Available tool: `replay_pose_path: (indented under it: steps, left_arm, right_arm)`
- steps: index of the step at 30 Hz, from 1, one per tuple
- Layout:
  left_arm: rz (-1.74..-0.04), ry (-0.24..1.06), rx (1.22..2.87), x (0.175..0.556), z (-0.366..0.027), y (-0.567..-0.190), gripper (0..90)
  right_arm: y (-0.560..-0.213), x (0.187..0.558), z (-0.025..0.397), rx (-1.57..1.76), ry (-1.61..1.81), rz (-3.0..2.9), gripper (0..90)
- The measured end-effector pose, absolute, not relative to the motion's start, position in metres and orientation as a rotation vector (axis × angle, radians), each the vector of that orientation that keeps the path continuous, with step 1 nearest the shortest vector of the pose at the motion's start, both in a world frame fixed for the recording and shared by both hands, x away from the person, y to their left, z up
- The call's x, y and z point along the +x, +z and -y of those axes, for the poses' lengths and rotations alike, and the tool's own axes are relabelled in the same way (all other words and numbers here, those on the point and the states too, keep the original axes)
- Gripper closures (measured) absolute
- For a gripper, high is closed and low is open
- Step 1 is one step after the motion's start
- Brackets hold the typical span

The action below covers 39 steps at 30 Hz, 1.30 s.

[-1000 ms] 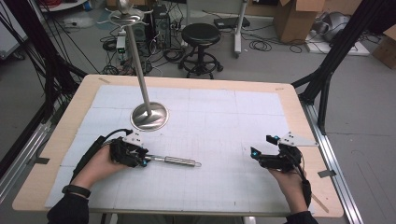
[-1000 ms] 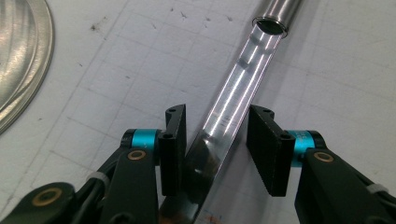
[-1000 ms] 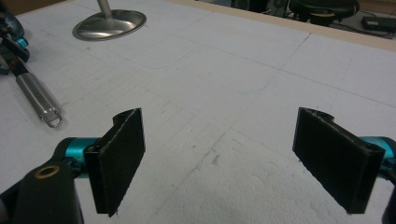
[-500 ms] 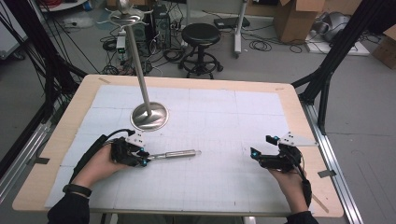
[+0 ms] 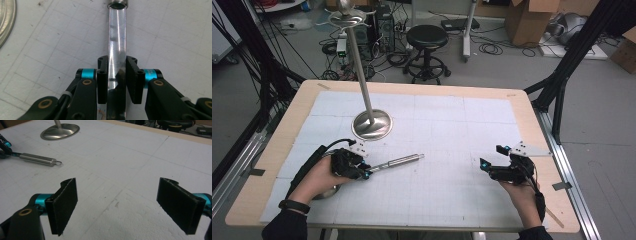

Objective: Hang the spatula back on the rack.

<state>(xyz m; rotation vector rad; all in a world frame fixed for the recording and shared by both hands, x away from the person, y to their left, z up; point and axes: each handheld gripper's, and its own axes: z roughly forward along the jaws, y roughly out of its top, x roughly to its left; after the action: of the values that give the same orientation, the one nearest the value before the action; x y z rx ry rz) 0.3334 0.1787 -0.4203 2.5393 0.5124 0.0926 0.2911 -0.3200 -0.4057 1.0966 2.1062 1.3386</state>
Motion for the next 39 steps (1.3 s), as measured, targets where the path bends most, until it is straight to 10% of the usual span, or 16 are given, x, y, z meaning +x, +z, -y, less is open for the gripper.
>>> replay_pose_path:
  steps: [18, 39]
  left_arm:
    - [-0.561, 0.146, 2.625, 0.331, -0.166, -0.414, 74.7]
    - [-0.671, 0.386, 2.244, 0.313, -0.202, -0.377, 74.9]
  right_arm:
    - [-0.406, 0.292, 0.319, 1.098, 1.338, -2.114, 16.4]
    - [-0.405, 0.291, 0.320, 1.095, 1.344, -2.100, 16.5]
